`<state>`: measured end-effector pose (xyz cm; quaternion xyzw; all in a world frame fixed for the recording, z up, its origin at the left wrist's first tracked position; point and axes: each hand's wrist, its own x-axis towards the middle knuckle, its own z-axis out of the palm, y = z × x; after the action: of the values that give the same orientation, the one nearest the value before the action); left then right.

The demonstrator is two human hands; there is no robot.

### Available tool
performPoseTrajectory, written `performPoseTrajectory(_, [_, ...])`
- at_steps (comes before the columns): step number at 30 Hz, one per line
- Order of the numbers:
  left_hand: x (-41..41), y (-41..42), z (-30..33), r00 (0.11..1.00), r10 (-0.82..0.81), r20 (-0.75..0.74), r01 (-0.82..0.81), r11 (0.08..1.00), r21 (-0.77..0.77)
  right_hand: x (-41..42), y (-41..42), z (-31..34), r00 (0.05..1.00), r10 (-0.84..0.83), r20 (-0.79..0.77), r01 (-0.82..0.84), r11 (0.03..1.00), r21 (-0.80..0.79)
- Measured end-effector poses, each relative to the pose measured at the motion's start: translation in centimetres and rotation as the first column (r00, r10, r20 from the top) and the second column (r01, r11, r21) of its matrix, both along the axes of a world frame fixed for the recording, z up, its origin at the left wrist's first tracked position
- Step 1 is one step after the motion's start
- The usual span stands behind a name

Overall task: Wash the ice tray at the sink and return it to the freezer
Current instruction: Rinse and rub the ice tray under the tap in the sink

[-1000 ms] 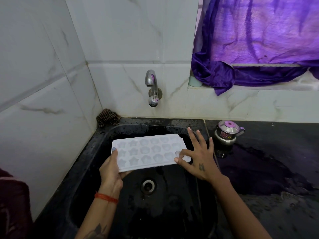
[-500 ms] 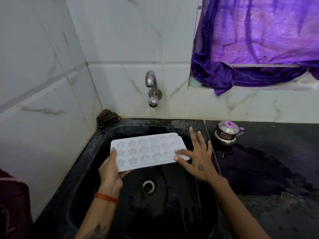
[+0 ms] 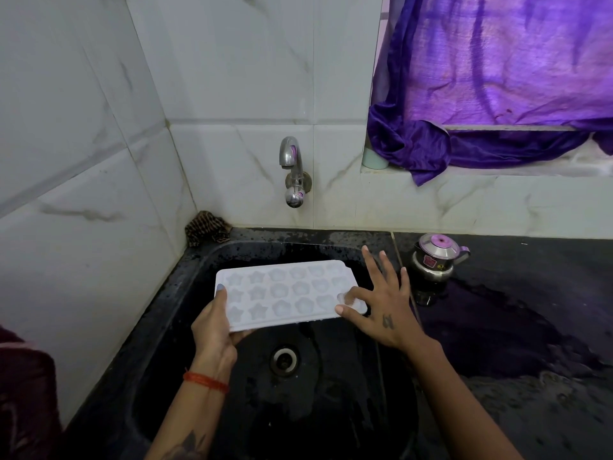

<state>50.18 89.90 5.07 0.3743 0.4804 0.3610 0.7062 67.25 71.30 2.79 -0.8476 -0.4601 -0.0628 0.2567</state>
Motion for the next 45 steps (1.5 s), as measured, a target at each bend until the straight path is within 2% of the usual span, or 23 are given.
performPoseTrajectory(5, [0.1, 0.0, 0.2, 1.0, -0.006, 0.018, 0.006, 1.0, -0.007, -0.5, 0.6, 0.4, 0.997, 0.005, -0.074, 0.007, 0.987, 0.163])
performPoseTrajectory(8, [0.2, 0.0, 0.3, 1.0, -0.006, 0.016, 0.006, 1.0, -0.009, -1.1, 1.4, 0.6, 0.992, 0.045, -0.114, -0.022, 0.979, 0.201])
performPoseTrajectory(11, [0.3, 0.0, 0.3, 1.0, -0.008, 0.017, 0.009, 1.0, -0.014, -1.4, 1.9, 0.6, 0.994, 0.066, -0.082, -0.052, 0.985, 0.167])
performPoseTrajectory(16, [0.1, 0.0, 0.4, 1.0, -0.008, 0.02, 0.009, 1.0, -0.011, -1.8, 2.2, 0.9, 0.997, 0.067, -0.024, -0.067, 0.998, 0.022])
performPoseTrajectory(24, [-0.1, -0.2, 0.2, 1.0, -0.014, 0.019, 0.014, 1.0, -0.011, -1.8, 2.0, 1.1, 0.989, 0.097, -0.114, -0.103, 0.994, -0.042])
performPoseTrajectory(27, [-0.1, -0.3, 0.2, 1.0, -0.016, 0.019, 0.017, 1.0, -0.014, -1.9, 1.9, 1.2, 0.994, 0.092, -0.055, -0.095, 0.994, -0.053])
performPoseTrajectory(31, [-0.1, -0.3, 0.1, 1.0, -0.023, 0.008, 0.023, 1.0, -0.011, -1.9, 1.8, 1.0, 0.991, 0.06, 0.123, -0.054, 0.997, -0.056])
performPoseTrajectory(34, [-0.1, -0.3, 0.1, 1.0, -0.021, 0.006, 0.021, 1.0, -0.009, -2.0, 1.9, 0.6, 0.966, 0.017, 0.259, -0.013, 1.0, -0.016])
performPoseTrajectory(37, [-0.1, -0.3, 0.1, 1.0, -0.017, 0.006, 0.017, 1.0, -0.006, -2.0, 2.0, 0.2, 0.951, -0.024, 0.308, 0.014, 0.999, 0.033])
performPoseTrajectory(40, [-0.1, -0.3, 0.3, 1.0, -0.017, 0.01, 0.017, 1.0, -0.006, -2.0, 2.1, 0.1, 0.958, -0.036, 0.284, 0.019, 0.998, 0.064])
performPoseTrajectory(45, [-0.1, -0.3, 0.4, 1.0, -0.013, 0.016, 0.013, 1.0, -0.003, -2.1, 2.2, 0.2, 0.99, -0.007, 0.141, -0.003, 0.998, 0.07])
